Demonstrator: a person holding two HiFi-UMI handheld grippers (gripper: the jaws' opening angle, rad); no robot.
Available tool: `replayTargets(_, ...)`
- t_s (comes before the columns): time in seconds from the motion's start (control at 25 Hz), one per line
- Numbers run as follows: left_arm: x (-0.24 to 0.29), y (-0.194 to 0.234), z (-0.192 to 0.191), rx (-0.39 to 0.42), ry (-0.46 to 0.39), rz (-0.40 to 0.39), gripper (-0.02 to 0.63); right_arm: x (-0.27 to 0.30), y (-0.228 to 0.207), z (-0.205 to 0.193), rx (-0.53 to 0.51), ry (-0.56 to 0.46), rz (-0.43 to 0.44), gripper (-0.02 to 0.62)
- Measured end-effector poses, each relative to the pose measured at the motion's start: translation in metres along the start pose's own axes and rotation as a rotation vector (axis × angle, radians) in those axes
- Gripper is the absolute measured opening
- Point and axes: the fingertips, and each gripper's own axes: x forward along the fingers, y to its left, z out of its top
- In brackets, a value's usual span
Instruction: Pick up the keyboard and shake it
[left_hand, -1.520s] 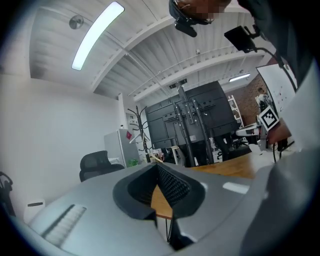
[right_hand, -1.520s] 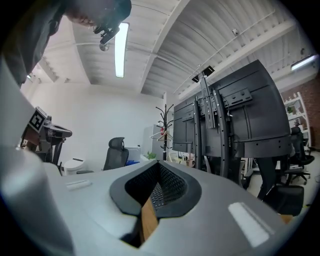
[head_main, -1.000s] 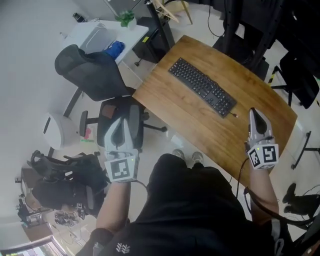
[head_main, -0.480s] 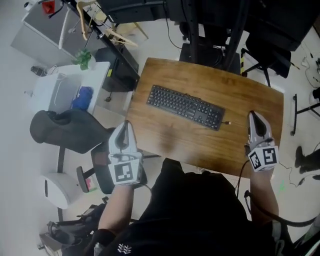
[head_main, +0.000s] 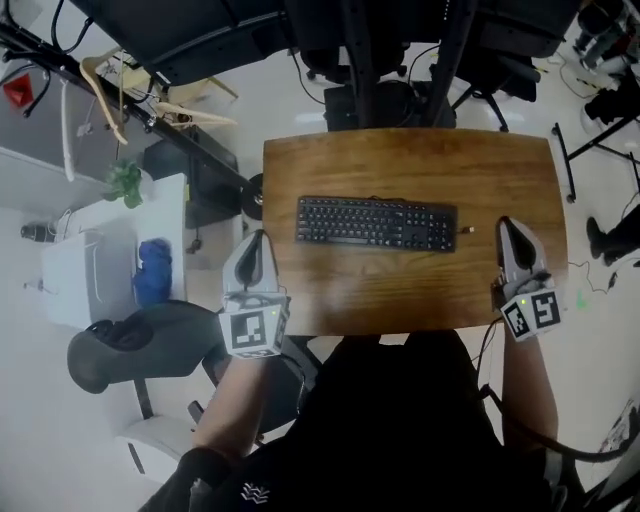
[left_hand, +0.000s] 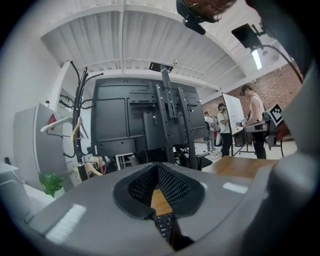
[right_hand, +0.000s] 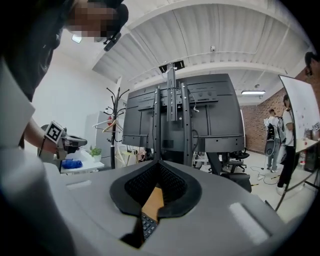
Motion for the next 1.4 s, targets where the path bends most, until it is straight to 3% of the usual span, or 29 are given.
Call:
replayTargets(0.16,0.017,-0.002,-0.021,-0.021,0.038,-0.053,0.0,-0.008,0.013,-0.015,0.016,0.077,0.021,0.002)
replayTargets(0.48,0.04,-0.025,-0.048,-0.055,0.063,-0.098,0.0,0.007,-0.022,-0.08,0.103,0.251,-0.063,0.002)
replayTargets(0.76,0.06,-0.023,-0.093,-0.016,0.174,-0.139,0.006,0.038,-0.026,-0.155,0.178,0.365,-0.027,0.003)
replayTargets(0.96,0.072,-0.033,-0.14,0.001,0.292,-0.198,0.066,0.046,-0.028,-0.201,0.208,0.459,-0.017,0.003)
replayTargets(1.04,0.075,-0.036,-0.163,-0.02,0.354,-0.214,0.115,0.049,-0.022,-0.214,0.228,0.498,0.023,0.04)
replayTargets(1.16,0.075,-0.038,-0.198,-0.063,0.443,-0.235,0.176,0.05,-0.018,-0.238,0.273,0.576,0.048,0.154)
replayTargets(1.4,0.077,-0.032,-0.22,-0.068,0.499,-0.231,0.183,0.049,-0.023,-0.253,0.321,0.634,0.015,0.152)
